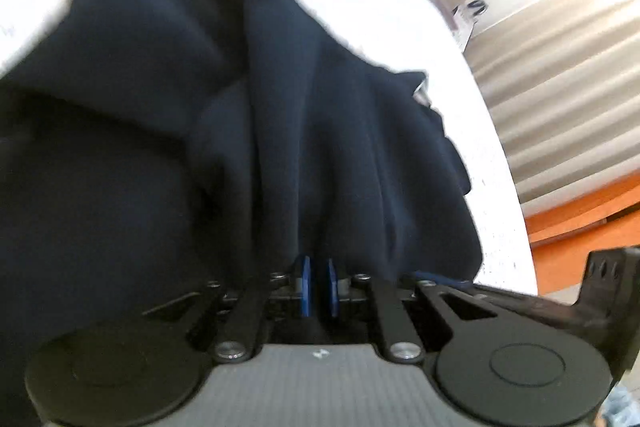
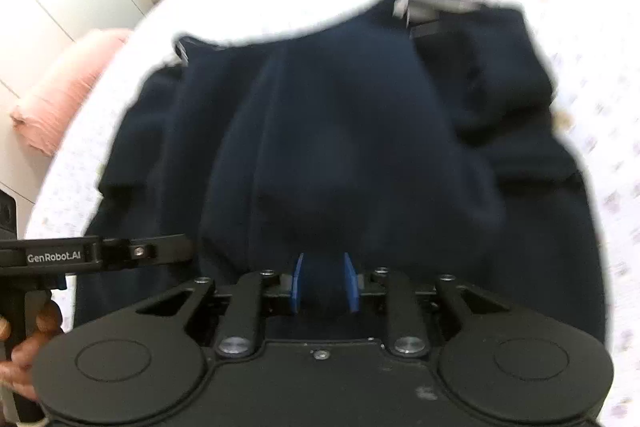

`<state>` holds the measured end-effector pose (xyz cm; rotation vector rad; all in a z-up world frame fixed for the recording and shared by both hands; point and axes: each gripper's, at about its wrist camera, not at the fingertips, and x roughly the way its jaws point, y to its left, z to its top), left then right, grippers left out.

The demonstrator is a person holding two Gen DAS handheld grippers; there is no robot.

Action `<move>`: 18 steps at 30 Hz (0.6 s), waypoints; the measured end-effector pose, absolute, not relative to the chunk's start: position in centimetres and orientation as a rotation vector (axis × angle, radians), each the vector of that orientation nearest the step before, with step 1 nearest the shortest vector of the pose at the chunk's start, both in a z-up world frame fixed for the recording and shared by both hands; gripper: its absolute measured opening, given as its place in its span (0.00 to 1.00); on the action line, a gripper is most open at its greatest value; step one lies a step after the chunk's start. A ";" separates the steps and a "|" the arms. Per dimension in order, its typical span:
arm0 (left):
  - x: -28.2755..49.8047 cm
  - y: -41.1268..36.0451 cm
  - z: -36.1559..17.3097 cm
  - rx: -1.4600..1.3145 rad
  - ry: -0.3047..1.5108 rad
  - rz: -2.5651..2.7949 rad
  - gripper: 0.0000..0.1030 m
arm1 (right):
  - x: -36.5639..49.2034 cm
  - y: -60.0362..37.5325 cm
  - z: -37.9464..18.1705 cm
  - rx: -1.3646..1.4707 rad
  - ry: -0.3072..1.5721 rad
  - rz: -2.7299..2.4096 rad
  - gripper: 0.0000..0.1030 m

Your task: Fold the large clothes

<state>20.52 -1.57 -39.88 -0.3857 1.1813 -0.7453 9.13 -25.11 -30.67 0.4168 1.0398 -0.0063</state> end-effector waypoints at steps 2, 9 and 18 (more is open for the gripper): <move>19.6 -0.5 -38.6 -0.381 1.160 -0.733 0.12 | 7.4 -25.7 -29.1 0.378 1.017 -0.015 0.28; 15.5 5.4 -36.9 -0.282 1.156 -0.600 0.13 | -0.1 -25.7 -29.4 0.367 1.089 -0.111 0.45; 9.2 15.2 -35.5 -0.235 1.168 -0.500 0.33 | -11.0 -24.5 -29.2 0.380 1.155 -0.341 0.73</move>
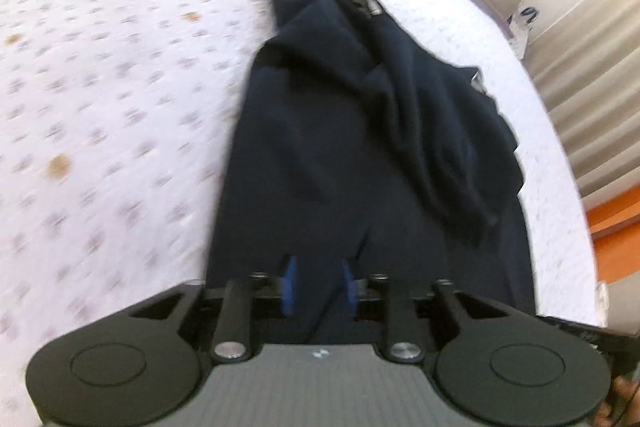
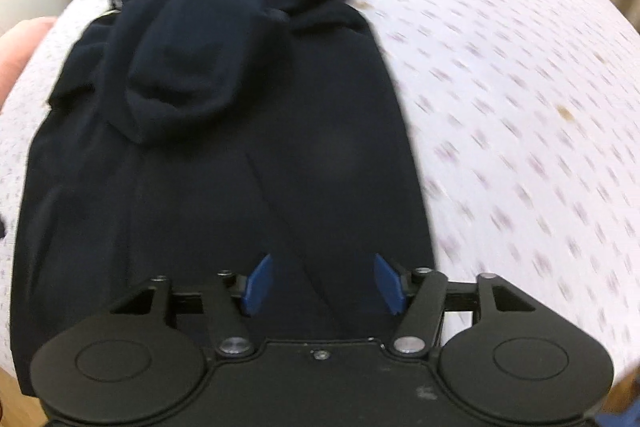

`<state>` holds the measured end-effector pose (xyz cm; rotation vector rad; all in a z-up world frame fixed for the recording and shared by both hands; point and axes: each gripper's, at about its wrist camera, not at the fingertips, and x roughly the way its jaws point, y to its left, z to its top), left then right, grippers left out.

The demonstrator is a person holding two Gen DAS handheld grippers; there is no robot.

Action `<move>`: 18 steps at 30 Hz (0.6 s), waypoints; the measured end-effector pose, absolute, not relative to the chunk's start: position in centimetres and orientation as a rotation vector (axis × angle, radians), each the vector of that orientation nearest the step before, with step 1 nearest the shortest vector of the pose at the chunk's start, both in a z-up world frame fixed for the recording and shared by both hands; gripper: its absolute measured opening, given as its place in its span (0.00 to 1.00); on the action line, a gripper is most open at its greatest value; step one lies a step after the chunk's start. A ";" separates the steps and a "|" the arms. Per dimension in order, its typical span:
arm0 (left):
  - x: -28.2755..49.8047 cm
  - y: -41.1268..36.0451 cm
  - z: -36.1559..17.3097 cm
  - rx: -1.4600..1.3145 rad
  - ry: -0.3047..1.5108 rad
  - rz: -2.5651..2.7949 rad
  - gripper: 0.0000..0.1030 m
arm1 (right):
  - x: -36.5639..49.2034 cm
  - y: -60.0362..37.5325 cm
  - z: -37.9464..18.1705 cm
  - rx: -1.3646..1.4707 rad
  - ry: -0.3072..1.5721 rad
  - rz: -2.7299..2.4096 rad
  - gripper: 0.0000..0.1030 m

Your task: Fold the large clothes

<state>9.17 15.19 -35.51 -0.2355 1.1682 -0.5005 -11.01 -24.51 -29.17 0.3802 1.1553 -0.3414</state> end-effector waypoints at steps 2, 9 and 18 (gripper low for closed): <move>7.4 17.3 -35.3 -0.199 1.179 -0.506 0.33 | -12.6 -24.8 -29.4 0.412 1.164 -0.371 0.75; 1.9 21.8 -36.8 -0.170 1.263 -0.438 0.45 | -17.1 -25.3 -30.5 0.413 1.201 -0.456 0.76; 0.0 24.0 -38.5 -0.209 1.292 -0.373 0.47 | -19.0 -24.9 -32.5 0.497 1.217 -0.450 0.77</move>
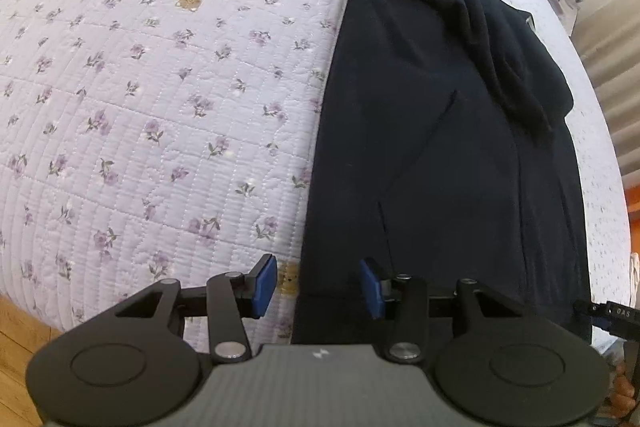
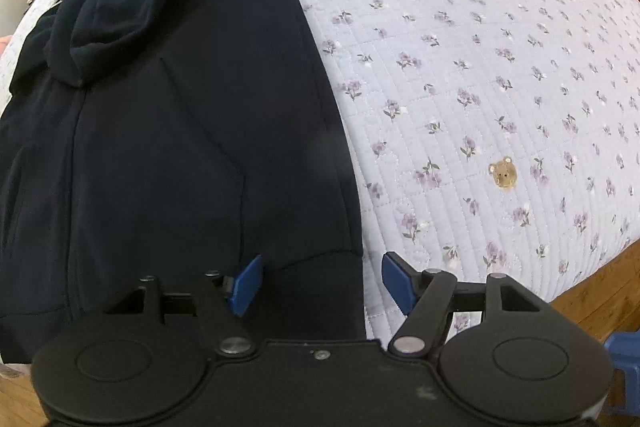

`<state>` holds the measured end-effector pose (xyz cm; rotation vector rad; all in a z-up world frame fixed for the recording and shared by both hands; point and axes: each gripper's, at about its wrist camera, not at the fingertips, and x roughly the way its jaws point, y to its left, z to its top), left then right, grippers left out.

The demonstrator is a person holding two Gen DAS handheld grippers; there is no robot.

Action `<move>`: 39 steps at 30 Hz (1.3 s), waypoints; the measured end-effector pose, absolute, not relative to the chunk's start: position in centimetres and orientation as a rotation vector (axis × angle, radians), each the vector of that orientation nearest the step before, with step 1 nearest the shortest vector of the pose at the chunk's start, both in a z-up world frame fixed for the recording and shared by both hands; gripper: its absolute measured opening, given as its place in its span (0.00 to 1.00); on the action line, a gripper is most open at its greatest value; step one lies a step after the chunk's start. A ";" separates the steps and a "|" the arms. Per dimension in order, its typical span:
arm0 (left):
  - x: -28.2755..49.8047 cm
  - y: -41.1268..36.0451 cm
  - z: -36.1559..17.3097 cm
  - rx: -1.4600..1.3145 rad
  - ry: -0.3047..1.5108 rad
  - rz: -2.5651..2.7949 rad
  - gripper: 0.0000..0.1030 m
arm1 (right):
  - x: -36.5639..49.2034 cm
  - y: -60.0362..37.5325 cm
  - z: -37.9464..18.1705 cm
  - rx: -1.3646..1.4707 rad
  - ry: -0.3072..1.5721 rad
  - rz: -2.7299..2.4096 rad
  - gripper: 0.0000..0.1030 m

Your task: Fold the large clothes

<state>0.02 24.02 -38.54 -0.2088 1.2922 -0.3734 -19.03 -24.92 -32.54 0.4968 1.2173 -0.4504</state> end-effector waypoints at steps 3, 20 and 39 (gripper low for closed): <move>-0.2 24.2 -38.3 -0.180 1.268 -0.338 0.47 | -19.4 -24.8 -32.5 0.493 1.208 -0.452 0.77; -1.0 23.2 -40.7 -0.260 1.377 -0.591 0.57 | -20.5 -24.6 -33.6 0.623 1.228 -0.340 0.47; 12.2 17.9 -31.2 -0.512 0.981 -0.659 0.10 | -5.7 -33.8 -23.1 0.741 0.836 -0.214 0.08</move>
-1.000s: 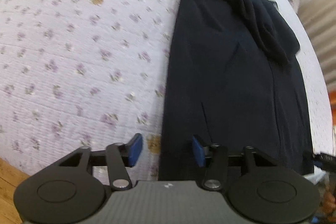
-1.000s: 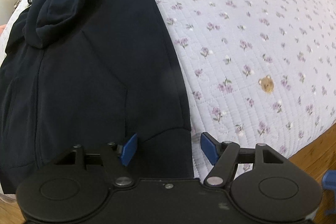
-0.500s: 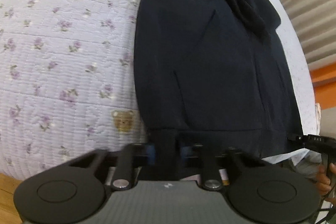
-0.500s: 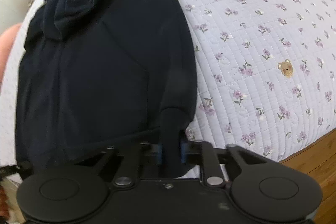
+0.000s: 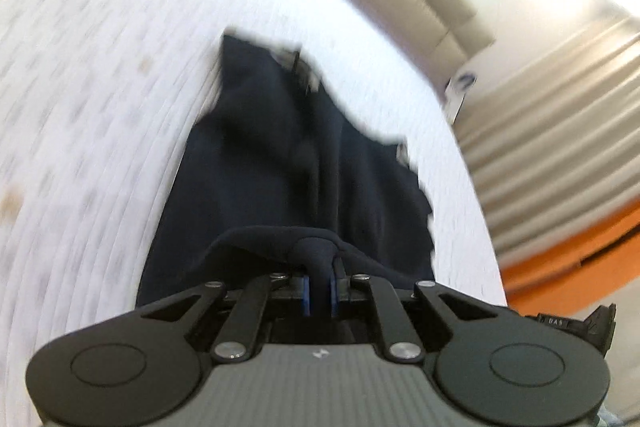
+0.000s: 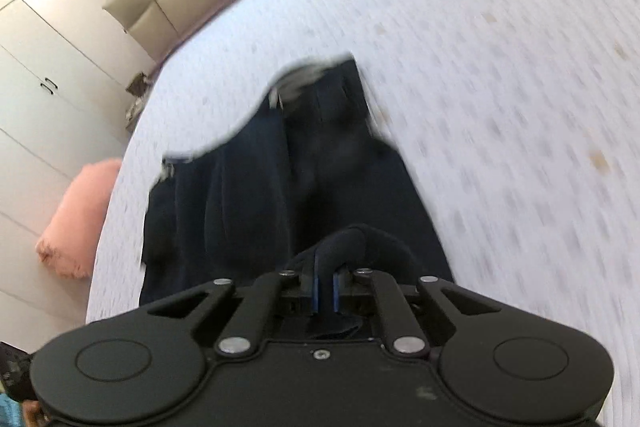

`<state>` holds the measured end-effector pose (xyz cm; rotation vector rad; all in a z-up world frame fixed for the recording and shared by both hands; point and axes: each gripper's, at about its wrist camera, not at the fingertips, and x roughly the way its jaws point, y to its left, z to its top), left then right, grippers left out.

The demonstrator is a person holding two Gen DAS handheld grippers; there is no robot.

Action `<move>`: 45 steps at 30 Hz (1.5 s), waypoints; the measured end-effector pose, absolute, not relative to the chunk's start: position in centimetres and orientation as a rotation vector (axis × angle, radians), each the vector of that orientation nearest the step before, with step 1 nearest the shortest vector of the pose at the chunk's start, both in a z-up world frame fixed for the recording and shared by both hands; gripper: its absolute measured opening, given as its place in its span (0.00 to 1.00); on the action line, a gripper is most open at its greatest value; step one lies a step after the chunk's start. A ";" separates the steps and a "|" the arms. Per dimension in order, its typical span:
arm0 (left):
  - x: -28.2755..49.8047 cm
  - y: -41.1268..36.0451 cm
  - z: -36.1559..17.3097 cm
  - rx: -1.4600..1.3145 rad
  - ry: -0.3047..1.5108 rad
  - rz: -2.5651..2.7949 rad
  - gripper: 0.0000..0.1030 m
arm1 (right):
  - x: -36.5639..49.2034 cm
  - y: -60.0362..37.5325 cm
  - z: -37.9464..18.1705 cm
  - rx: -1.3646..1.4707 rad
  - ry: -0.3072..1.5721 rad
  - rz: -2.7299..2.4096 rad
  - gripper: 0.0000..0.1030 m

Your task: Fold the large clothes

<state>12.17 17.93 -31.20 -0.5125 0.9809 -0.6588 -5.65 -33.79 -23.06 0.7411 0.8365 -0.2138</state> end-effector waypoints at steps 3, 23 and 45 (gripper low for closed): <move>17.7 15.4 -30.8 -0.451 0.926 -0.617 0.15 | 0.3 -35.6 -24.3 0.700 0.804 -0.232 0.09; 28.3 8.4 -32.6 -0.111 0.937 -0.524 0.50 | 7.9 -41.4 -28.9 0.508 0.941 -0.244 0.77; 29.4 2.5 -33.6 0.190 0.890 -0.618 0.08 | 9.6 -37.8 -30.7 0.356 0.916 -0.198 0.09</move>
